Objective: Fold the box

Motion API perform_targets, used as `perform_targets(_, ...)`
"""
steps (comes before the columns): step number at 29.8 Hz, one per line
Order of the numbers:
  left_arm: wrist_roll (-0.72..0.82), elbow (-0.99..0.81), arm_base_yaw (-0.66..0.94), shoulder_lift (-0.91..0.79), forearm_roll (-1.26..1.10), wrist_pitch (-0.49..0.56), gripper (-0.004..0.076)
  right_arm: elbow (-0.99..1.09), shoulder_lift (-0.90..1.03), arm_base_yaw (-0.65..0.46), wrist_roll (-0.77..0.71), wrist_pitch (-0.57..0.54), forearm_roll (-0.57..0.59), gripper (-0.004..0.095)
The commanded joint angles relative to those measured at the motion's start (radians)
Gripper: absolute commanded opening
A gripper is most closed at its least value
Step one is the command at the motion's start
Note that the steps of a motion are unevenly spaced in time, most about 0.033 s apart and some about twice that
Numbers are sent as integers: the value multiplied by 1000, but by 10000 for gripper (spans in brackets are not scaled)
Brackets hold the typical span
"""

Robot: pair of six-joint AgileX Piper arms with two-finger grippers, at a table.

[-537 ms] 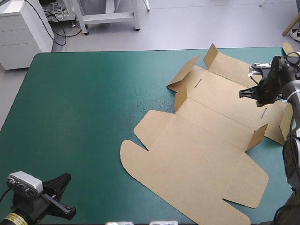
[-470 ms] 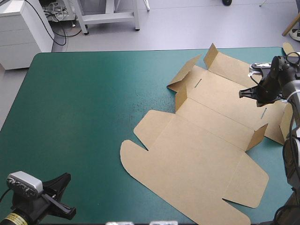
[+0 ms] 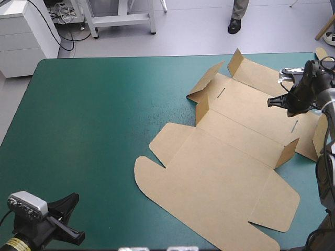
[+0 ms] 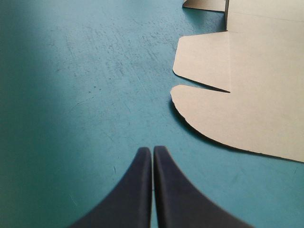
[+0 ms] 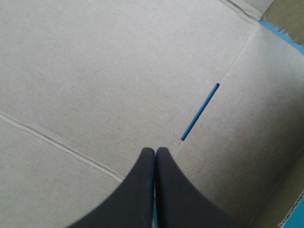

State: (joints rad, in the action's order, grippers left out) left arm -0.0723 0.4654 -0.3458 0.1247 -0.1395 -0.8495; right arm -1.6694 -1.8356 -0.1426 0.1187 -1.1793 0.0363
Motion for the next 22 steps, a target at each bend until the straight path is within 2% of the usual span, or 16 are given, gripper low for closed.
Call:
perform_targets(1, 4, 20, -7, 14, -17, 69, -8, -59, 68, -7, -9, 9, 1, -21)
perform_targets(16, 4, 20, -7, 14, -17, 69, -8, -48, 307, -7, -7, 8, 1, -21)
perform_targets(22, 4, 20, -7, 14, -17, 69, -8, 90, 398, -7, -29, 8, 1, -22)
